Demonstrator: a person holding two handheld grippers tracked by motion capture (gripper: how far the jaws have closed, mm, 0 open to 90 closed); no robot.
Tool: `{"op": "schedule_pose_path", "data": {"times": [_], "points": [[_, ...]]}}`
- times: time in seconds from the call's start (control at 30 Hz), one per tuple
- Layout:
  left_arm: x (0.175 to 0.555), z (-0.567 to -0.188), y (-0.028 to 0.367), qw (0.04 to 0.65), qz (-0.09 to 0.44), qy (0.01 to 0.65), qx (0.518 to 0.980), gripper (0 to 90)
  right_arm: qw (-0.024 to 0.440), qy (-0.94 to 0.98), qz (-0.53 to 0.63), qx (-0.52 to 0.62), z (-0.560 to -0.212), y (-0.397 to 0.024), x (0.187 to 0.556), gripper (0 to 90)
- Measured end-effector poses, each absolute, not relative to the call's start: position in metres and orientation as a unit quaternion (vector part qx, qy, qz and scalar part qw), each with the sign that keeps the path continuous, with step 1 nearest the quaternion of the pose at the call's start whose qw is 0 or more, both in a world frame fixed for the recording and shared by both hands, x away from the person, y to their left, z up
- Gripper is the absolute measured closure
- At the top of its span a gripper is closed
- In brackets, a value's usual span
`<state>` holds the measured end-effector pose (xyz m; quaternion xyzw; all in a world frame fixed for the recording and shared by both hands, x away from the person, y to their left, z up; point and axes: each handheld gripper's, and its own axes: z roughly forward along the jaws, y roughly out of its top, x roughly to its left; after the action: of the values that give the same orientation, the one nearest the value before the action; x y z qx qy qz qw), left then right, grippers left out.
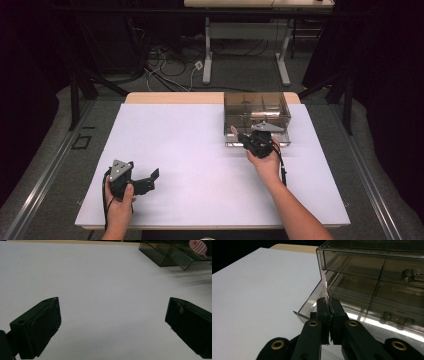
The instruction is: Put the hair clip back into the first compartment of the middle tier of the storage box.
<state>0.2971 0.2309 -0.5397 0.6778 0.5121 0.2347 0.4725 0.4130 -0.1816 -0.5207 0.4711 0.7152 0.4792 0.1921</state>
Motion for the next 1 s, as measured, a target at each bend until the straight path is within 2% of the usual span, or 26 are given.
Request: {"op": "schedule_pose_path", "data": {"times": [0.13, 0.23, 0.33, 0.73, 1.0], "points": [[0.2971, -0.5396, 0.2307, 0.471, 0.234, 0.512, 0.679, 0.4, 0.193, 0.714, 0.481, 0.47, -0.5214, -0.1822, 0.4138, 88.0], [0.2973, -0.54, 0.2305, 0.473, 0.235, 0.512, 0.677, 0.4, 0.187, 0.714, 0.485, 0.47, -0.5224, -0.1821, 0.4151, 77.3], [0.2971, -0.5397, 0.231, 0.472, 0.235, 0.512, 0.678, 0.4, 0.19, 0.714, 0.486, 0.468, -0.5224, -0.182, 0.4152, 72.4], [0.2972, -0.5399, 0.2306, 0.473, 0.234, 0.512, 0.678, 0.4, 0.209, 0.707, 0.49, 0.465, -0.5193, -0.182, 0.4131, 54.2], [0.2972, -0.5396, 0.2307, 0.473, 0.235, 0.511, 0.678, 0.4, 0.209, 0.716, 0.485, 0.456, -0.5191, -0.1787, 0.4114, 45.5]]}}
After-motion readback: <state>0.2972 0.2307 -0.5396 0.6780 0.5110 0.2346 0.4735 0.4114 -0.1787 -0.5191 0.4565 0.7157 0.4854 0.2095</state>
